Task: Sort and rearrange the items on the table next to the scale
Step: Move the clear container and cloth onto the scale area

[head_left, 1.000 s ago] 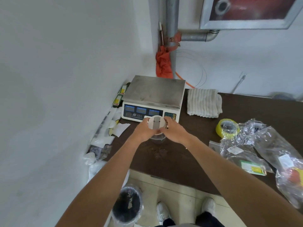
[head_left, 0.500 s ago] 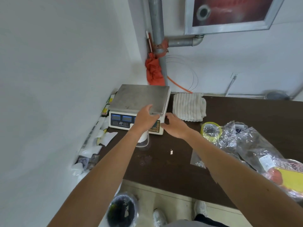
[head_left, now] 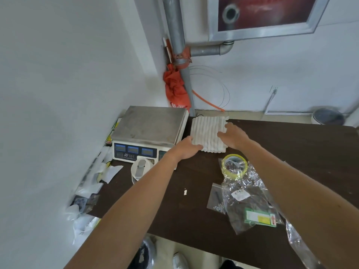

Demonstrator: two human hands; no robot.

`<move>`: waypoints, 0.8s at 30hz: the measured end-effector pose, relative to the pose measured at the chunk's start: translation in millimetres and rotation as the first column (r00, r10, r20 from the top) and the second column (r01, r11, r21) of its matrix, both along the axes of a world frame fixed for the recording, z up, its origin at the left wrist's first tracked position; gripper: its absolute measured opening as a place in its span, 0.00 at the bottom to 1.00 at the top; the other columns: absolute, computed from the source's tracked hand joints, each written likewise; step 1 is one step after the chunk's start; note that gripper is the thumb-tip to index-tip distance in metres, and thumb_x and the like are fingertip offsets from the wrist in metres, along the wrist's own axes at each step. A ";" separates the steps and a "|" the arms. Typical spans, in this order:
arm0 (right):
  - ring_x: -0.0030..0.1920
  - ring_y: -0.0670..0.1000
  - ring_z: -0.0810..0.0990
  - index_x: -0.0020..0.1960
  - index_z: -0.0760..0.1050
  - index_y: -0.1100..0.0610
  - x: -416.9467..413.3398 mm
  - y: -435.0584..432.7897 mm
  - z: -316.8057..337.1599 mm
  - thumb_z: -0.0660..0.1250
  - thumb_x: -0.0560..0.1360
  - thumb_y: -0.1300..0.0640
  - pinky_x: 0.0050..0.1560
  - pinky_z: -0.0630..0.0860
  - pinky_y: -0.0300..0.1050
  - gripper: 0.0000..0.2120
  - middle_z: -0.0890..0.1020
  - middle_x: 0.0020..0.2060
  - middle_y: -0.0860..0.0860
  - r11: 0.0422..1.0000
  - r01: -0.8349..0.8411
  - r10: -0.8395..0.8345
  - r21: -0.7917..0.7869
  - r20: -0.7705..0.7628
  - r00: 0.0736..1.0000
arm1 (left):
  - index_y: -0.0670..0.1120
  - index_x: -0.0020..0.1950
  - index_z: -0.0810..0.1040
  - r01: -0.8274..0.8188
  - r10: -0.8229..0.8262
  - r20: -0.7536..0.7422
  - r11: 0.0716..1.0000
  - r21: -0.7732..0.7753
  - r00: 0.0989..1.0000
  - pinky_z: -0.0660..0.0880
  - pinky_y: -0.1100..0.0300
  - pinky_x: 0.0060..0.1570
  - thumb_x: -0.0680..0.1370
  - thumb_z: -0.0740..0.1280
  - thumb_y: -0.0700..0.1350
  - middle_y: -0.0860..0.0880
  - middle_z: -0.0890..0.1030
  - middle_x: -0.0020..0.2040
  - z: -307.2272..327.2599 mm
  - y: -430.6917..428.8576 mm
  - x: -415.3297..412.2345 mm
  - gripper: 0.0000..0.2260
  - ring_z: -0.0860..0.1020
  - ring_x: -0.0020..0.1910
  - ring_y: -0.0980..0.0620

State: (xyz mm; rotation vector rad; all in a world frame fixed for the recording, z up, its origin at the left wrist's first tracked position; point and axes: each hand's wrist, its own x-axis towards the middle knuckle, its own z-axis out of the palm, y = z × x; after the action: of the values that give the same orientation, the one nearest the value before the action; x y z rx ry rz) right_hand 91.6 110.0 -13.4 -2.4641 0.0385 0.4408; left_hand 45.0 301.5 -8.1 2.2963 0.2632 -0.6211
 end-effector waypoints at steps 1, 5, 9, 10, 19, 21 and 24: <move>0.66 0.60 0.73 0.77 0.59 0.61 4.2 -8.5 -5.1 0.60 0.80 0.49 0.54 0.69 0.50 0.30 0.73 0.69 0.58 1.000 -0.002 0.002 0.002 -0.039 0.999 | 0.45 0.80 0.62 -0.013 0.013 -0.018 1.000 0.000 1.000 0.67 0.58 0.61 0.81 0.65 0.54 0.46 0.69 0.76 -4.9 -2.2 4.5 0.30 0.70 0.73 0.46; 0.64 0.60 0.74 0.77 0.58 0.61 20.2 -31.6 -30.2 0.62 0.79 0.45 0.54 0.71 0.51 0.33 0.74 0.68 0.59 1.000 -0.014 0.008 -0.028 -0.182 0.983 | 0.45 0.81 0.60 -0.059 0.062 -0.075 0.998 0.037 0.995 0.67 0.53 0.68 0.81 0.63 0.57 0.47 0.67 0.77 -28.5 -10.2 20.1 0.32 0.69 0.74 0.45; 0.55 0.56 0.77 0.72 0.66 0.60 34.8 -33.0 -57.3 0.62 0.79 0.48 0.51 0.73 0.50 0.26 0.77 0.63 0.57 0.998 -0.041 0.031 -0.046 -0.203 0.979 | 0.45 0.80 0.60 -0.062 0.068 -0.054 0.991 0.115 0.996 0.66 0.52 0.70 0.83 0.59 0.55 0.45 0.67 0.77 -54.4 -16.5 37.4 0.28 0.68 0.74 0.43; 0.55 0.56 0.77 0.71 0.67 0.59 38.3 -32.3 -63.1 0.62 0.79 0.48 0.50 0.72 0.50 0.24 0.77 0.63 0.57 0.997 -0.056 0.044 -0.053 -0.204 0.978 | 0.46 0.80 0.60 -0.076 0.079 -0.019 0.989 0.129 0.997 0.67 0.50 0.71 0.84 0.57 0.53 0.44 0.67 0.77 -59.6 -17.4 40.7 0.26 0.69 0.73 0.42; 0.64 0.61 0.74 0.77 0.54 0.63 64.2 -17.2 -96.1 0.64 0.79 0.50 0.54 0.70 0.52 0.34 0.72 0.66 0.60 0.971 0.230 -0.182 0.072 -0.407 0.895 | 0.48 0.80 0.60 -0.258 0.260 -0.060 0.965 0.045 0.964 0.68 0.55 0.61 0.85 0.55 0.51 0.45 0.71 0.74 -88.9 -9.4 60.1 0.23 0.72 0.69 0.44; 0.61 0.60 0.75 0.76 0.56 0.63 67.0 -15.6 -102.2 0.66 0.77 0.50 0.56 0.72 0.53 0.34 0.74 0.64 0.60 0.954 0.279 -0.204 0.110 -0.444 0.872 | 0.47 0.80 0.60 -0.334 0.332 -0.088 0.942 -0.012 0.939 0.67 0.58 0.59 0.85 0.57 0.51 0.46 0.72 0.73 -94.2 -9.3 64.4 0.24 0.72 0.68 0.45; 0.50 0.56 0.78 0.69 0.67 0.64 71.5 -15.9 -114.1 0.67 0.76 0.50 0.51 0.75 0.51 0.28 0.79 0.52 0.57 0.919 0.355 -0.242 0.170 -0.466 0.851 | 0.45 0.78 0.64 -0.467 0.460 -0.084 0.876 -0.115 0.884 0.67 0.58 0.58 0.84 0.60 0.51 0.47 0.74 0.68 -100.5 -11.7 73.0 0.23 0.73 0.61 0.48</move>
State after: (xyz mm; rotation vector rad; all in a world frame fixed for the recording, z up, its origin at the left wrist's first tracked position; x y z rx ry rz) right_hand 163.1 94.1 -127.5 -2.0172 0.5199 0.7978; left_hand 118.0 289.8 -108.7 1.9855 0.7527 -0.4345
